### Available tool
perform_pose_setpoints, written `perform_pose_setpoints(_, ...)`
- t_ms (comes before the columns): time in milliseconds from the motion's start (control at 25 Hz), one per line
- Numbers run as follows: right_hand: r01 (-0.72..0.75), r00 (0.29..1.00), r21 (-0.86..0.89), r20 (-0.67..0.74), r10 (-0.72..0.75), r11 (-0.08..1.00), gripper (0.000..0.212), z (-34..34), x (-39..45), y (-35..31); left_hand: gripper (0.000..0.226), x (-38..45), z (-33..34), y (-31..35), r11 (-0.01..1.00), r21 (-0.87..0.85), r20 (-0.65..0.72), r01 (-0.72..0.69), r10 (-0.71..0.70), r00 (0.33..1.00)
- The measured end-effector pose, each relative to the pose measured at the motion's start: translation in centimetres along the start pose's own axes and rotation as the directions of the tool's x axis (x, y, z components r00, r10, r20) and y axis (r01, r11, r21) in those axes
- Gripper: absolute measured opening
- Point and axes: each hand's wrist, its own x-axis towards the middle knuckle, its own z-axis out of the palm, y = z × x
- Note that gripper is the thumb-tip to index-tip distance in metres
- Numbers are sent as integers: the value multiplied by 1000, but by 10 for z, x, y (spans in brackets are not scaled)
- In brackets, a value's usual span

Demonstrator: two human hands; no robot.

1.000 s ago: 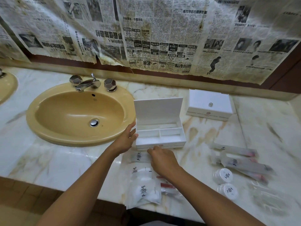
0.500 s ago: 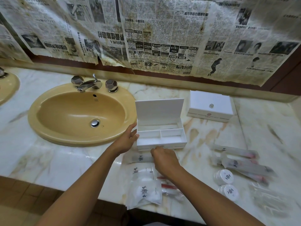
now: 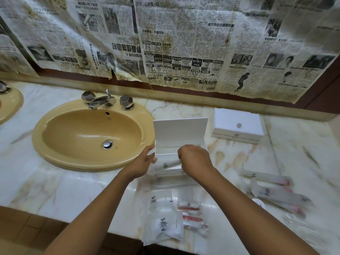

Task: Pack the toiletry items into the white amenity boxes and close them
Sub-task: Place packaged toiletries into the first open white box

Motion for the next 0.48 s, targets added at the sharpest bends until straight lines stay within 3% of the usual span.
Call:
perform_pose_setpoints(240,-80,988,61,-127,87,995,27,-16,34,16,33,2,2,0,995,-100,-12,28,-29,1000)
perform_pose_setpoints(480,-101,994,16,-51,101,995,23,10,61,18,52,-2,2,2,997,-81,-14,16,-17,1000)
